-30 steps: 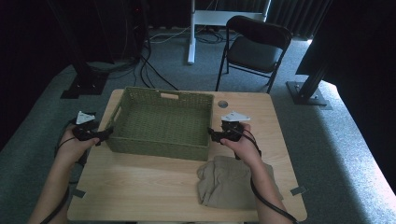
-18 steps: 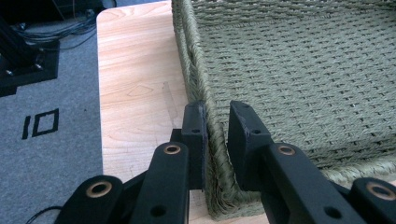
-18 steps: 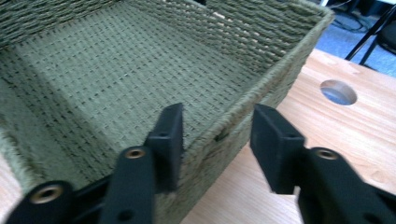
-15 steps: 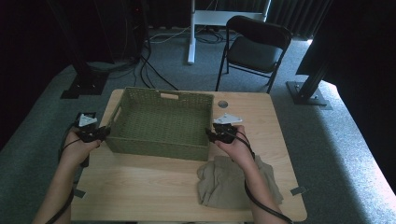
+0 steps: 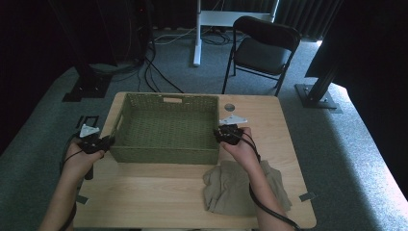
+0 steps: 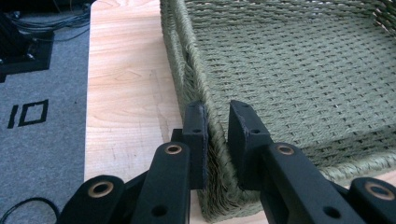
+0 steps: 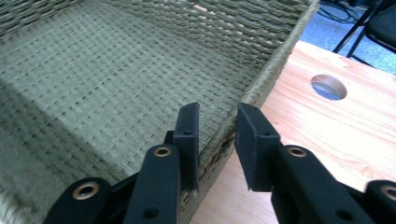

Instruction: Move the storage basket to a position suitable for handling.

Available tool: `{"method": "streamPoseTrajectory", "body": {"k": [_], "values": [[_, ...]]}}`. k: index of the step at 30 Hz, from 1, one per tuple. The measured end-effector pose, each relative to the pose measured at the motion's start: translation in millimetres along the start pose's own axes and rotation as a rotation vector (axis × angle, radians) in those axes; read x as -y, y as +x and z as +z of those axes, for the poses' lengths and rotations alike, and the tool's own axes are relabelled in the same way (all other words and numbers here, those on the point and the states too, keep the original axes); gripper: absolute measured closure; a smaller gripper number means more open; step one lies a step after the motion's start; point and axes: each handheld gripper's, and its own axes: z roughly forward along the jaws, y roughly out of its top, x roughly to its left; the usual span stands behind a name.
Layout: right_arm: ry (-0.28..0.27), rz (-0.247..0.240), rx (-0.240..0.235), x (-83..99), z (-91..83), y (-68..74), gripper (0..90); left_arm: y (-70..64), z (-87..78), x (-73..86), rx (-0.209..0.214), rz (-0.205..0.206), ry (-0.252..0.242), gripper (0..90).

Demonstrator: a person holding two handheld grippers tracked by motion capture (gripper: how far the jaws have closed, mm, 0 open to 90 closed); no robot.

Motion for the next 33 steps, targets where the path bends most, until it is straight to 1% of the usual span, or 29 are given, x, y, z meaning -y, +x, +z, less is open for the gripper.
{"method": "streamPoseTrajectory", "body": {"k": [7, 10, 12, 14, 17, 19, 20, 23, 26, 28, 29, 30, 31, 32, 33], "values": [[0.023, 0.028, 0.012, -9.5, 7.4, -6.2, 74.6, -5.6, -1.8, 1.4, -0.011, -0.016, 0.002, 78.1], [0.032, 0.024, 0.023, -12.7, 10.2, -7.9, 75.1, -6.2, -0.6, -0.2, -0.010, -0.019, 0.007, 77.7], [0.035, 0.036, 0.033, -15.1, 13.0, -9.2, 75.7, -5.6, 1.4, -1.2, -0.003, -0.029, 0.004, 77.7], [0.034, 0.040, 0.037, -15.4, 13.6, -9.5, 75.8, -6.2, 2.4, -1.7, -0.012, -0.027, 0.004, 77.8], [0.026, 0.048, 0.038, -13.9, 13.3, -9.3, 75.9, -6.6, 2.4, -1.1, -0.014, -0.026, -0.003, 77.9], [0.022, 0.049, 0.040, -13.0, 12.9, -8.8, 75.9, -6.6, 2.0, -0.4, -0.012, -0.028, -0.006, 77.8], [0.024, 0.048, 0.043, -12.8, 12.5, -8.2, 75.9, -6.8, 1.8, 0.4, -0.007, -0.040, -0.009, 77.9], [0.035, 0.044, 0.051, -11.9, 9.2, -6.5, 75.9, -7.5, 1.0, 0.9, -0.003, -0.035, -0.006, 78.0], [0.028, 0.055, 0.046, -9.2, 6.9, -6.7, 75.8, -8.5, 1.7, 0.0, -0.008, -0.022, -0.003, 78.1], [0.025, 0.071, 0.040, -8.1, 6.1, -7.7, 75.5, -7.3, 1.6, -1.3, -0.002, -0.026, 0.004, 77.8], [0.023, 0.072, 0.038, -7.9, 6.2, -7.9, 74.3, -5.3, 1.1, -3.1, 0.006, -0.035, 0.001, 77.3], [0.025, 0.085, 0.034, -7.9, 6.6, -8.4, 71.1, -3.2, 0.4, -5.4, 0.002, -0.048, -0.023, 75.2], [0.028, 0.081, 0.036, -7.9, 7.0, -8.9, 69.0, -0.4, -1.0, -9.0, -0.012, -0.059, -0.045, 73.4], [0.029, 0.089, 0.028, -8.4, 7.4, -9.4, 62.3, 1.9, -2.0, -13.5, -0.029, -0.057, -0.056, 70.2], [0.020, 0.104, 0.018, -9.3, 7.8, -10.2, 59.7, 3.7, -1.6, -18.1, -0.035, -0.054, -0.072, 67.5]]}}
